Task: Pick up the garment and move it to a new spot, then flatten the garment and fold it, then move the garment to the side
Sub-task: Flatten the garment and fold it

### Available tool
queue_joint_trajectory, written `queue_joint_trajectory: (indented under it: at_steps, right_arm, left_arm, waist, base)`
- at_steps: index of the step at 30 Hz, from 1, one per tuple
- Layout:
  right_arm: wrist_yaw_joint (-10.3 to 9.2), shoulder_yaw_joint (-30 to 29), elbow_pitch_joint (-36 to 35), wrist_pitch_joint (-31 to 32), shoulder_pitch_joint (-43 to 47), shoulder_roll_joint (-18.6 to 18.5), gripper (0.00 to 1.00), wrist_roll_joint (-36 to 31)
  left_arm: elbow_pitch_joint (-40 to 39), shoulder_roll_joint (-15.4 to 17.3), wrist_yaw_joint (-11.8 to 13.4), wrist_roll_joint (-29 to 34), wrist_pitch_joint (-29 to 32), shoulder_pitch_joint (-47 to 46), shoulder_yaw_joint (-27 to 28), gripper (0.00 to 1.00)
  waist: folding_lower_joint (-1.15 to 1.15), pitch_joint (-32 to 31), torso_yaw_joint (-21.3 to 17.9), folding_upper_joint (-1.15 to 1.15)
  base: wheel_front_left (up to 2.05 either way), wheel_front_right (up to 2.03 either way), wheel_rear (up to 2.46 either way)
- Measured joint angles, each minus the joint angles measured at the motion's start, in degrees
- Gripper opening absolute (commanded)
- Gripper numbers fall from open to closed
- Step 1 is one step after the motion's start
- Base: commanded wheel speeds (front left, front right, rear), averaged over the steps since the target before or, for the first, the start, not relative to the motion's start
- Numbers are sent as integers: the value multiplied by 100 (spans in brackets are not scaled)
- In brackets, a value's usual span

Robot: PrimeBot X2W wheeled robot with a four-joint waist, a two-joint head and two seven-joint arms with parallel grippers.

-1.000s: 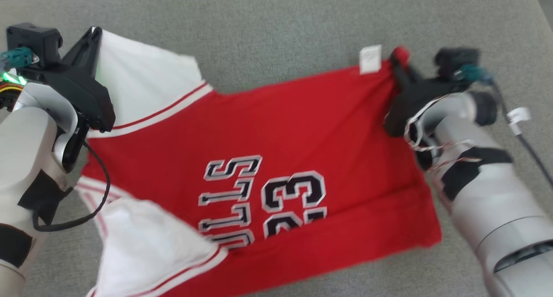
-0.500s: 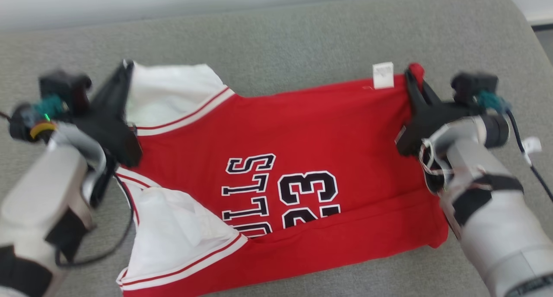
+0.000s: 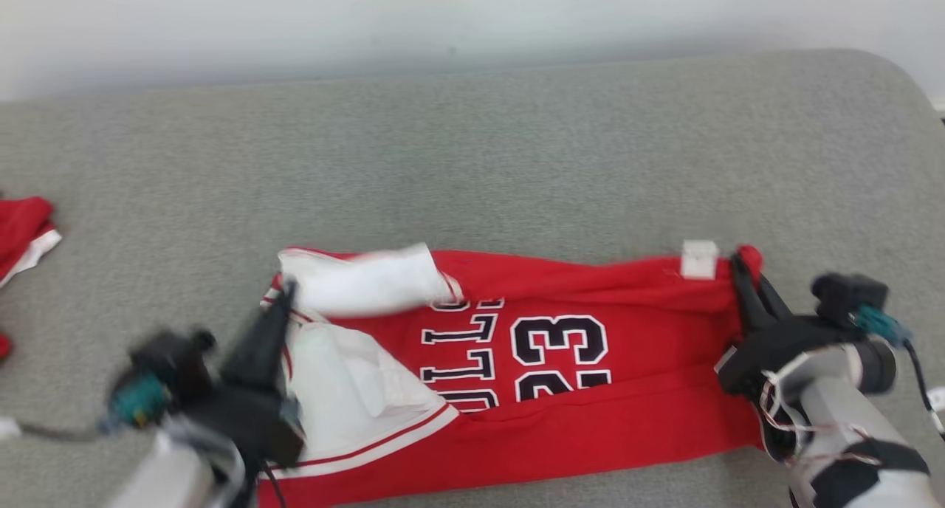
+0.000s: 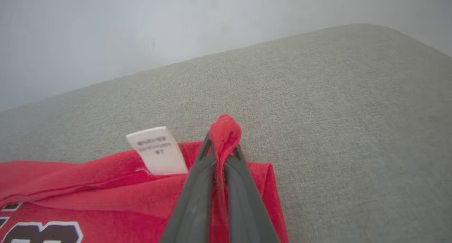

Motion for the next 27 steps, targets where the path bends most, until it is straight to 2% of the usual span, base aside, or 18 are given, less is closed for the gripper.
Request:
queue_joint_trajectory:
  at_steps: [6, 15, 16, 17, 18, 23, 27]
  right_arm:
    - [0, -560, -331, 0, 510, -7, 0, 94]
    - [0, -945, -578, 0, 1320, 113, 0, 80]
    - [0, -923, -536, 1, 1374, 137, 43, 63]
    - [0, -909, -519, 0, 1427, 160, 100, 63]
    - [0, -903, -505, 1, 1454, 187, 100, 63]
    - [0, -994, -687, 0, 1602, 136, 100, 80]
    - [0, -1013, -750, 0, 1701, 100, 100, 79]
  left_arm:
    - [-480, -316, 105, 177, 1, 888, 182, 0]
    - [-353, -617, 205, 424, 1, 1636, 346, 0]
    - [-254, -626, 243, 490, 1, 1670, 354, 25]
    - [-163, -644, 247, 552, 1, 1723, 355, 69]
    - [-69, -675, 254, 586, 1, 1767, 376, 100]
    - [-145, -869, 310, 724, 1, 1945, 798, 100]
    - [-289, -903, 382, 987, 1, 2115, 1087, 100]
  waist:
    - [0, -115, 172, 0]
    - [0, -451, 284, 0]
    - [1, -494, 291, 0]
    - [1, -538, 298, 0]
    - [1, -584, 302, 1]
    - [1, -814, 317, 0]
    - [0, -916, 338, 0]
  base:
    - [0, 0, 0]
    - [0, 0, 0]
    - [0, 0, 0]
    - [0, 0, 0]
    - [0, 0, 0]
    - [0, 0, 0]
    - [0, 0, 0]
